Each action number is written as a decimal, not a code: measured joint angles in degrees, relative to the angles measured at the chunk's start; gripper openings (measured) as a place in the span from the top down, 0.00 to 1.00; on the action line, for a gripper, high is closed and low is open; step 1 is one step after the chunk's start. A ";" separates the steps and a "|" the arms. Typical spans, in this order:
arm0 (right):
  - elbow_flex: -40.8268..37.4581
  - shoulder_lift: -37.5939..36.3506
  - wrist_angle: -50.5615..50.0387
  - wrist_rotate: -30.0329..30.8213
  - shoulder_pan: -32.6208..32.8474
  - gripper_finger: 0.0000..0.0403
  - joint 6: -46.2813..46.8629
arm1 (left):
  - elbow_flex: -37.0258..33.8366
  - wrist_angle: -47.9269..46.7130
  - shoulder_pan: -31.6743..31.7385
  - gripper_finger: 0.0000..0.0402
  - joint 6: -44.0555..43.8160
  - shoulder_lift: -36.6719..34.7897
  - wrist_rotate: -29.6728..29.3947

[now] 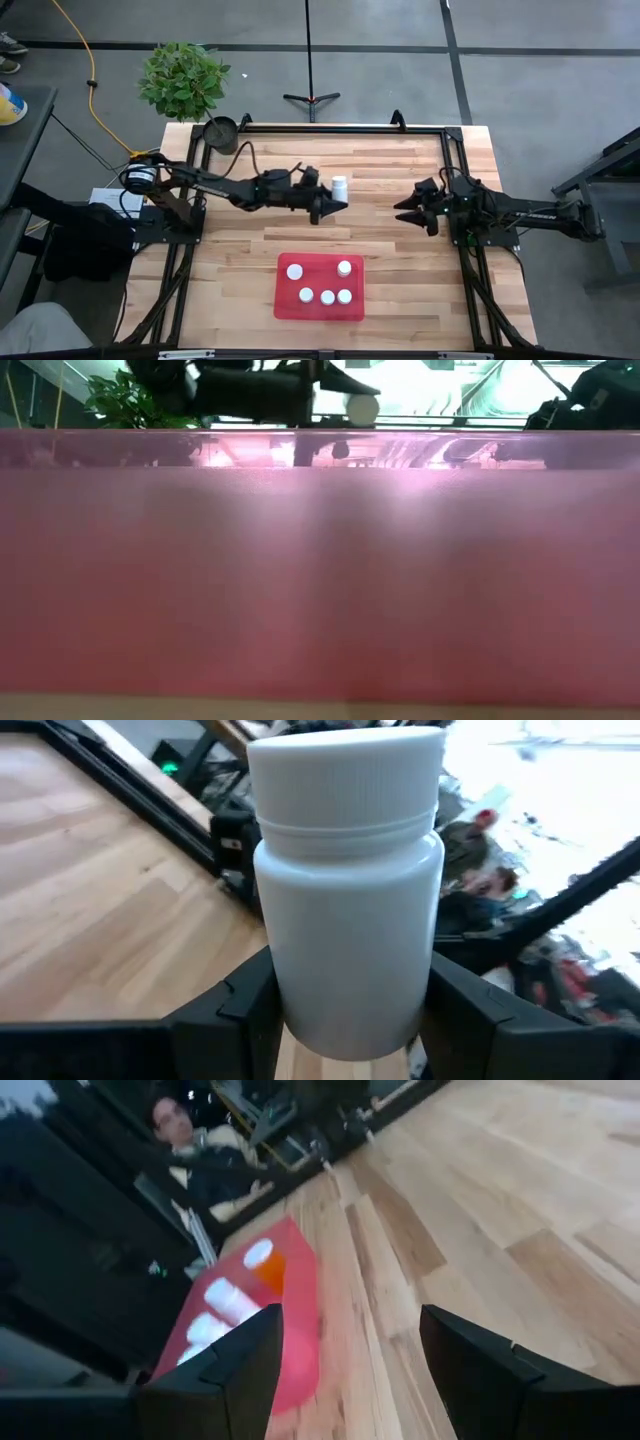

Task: Pick and place pill bottles into a basket
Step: Put the white pill bottle into the red bin

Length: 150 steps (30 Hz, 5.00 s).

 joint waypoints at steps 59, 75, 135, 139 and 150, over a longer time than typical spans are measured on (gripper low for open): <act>56.13 57.92 -20.35 -0.68 3.95 0.44 -25.95 | -4.82 -6.53 0.04 0.47 47.47 0.22 -1.52; 57.92 58.89 -20.86 2.85 3.78 0.34 -25.95 | -4.82 -7.23 0.04 0.47 47.43 0.22 -1.52; 57.94 61.38 -12.12 -1.21 3.78 0.71 -25.84 | -4.71 -2.48 -0.05 0.47 44.62 0.20 -1.36; 57.91 61.38 -12.43 -1.22 3.78 0.60 -25.74 | -4.71 -3.10 -0.01 0.47 44.61 0.20 -1.63; 57.75 61.47 -12.74 -1.32 3.85 0.37 -25.85 | -4.66 -2.52 0.08 0.47 44.39 0.17 -2.57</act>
